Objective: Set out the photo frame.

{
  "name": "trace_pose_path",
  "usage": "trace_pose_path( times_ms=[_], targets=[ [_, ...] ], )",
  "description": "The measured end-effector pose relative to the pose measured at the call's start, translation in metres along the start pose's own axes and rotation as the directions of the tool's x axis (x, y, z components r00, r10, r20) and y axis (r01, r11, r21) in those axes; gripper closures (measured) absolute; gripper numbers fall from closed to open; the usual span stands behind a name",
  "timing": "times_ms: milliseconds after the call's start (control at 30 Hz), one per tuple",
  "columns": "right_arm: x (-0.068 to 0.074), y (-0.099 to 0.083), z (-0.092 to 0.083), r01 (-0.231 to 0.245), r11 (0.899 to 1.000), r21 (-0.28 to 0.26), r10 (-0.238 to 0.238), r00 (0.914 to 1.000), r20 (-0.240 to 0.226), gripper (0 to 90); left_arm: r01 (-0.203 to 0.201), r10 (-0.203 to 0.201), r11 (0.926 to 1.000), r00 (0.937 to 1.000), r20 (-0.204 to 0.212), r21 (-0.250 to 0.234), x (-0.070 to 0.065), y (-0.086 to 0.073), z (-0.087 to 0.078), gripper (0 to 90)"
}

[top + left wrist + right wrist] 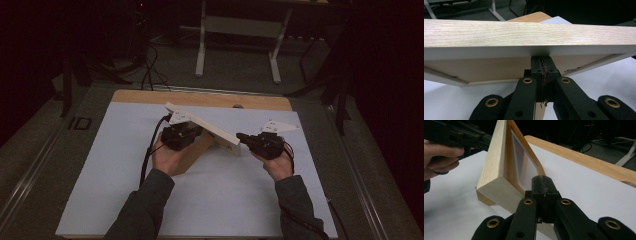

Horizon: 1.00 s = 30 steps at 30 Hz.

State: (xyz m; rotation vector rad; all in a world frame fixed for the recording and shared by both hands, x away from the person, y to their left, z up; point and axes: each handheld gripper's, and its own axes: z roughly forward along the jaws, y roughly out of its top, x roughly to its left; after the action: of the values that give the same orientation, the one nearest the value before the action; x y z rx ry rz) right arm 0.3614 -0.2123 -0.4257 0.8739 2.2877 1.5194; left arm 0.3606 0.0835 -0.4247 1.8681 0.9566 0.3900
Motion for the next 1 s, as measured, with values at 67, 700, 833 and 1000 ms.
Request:
trace_pose_path(
  times_ms=[67,700,833,1000],
  targets=[
    [0.0,0.0,0.0,0.001,1.0,0.0,-0.001,1.0,-0.001,89.9,-0.001,0.001,1.0,1.0,0.001,0.0,0.0,0.0,0.0,90.0],
    [0.009,0.001,0.004,0.025,1.0,0.003,-0.024,0.9992,-0.033,89.9,-0.018,0.018,0.9998,0.9998,0.005,0.003,-0.004,0.002,0.003,90.0],
    [0.011,0.002,0.005,0.032,0.999,0.004,-0.032,0.9987,-0.039,89.9,-0.019,0.019,0.9998,0.9998,0.003,0.006,-0.004,0.002,0.003,90.0],
    [0.014,0.003,0.007,0.038,0.999,0.006,-0.037,0.9983,-0.045,89.9,-0.02,0.02,0.9998,0.9998,0.004,0.007,-0.004,0.002,0.003,90.0]
  ],
)
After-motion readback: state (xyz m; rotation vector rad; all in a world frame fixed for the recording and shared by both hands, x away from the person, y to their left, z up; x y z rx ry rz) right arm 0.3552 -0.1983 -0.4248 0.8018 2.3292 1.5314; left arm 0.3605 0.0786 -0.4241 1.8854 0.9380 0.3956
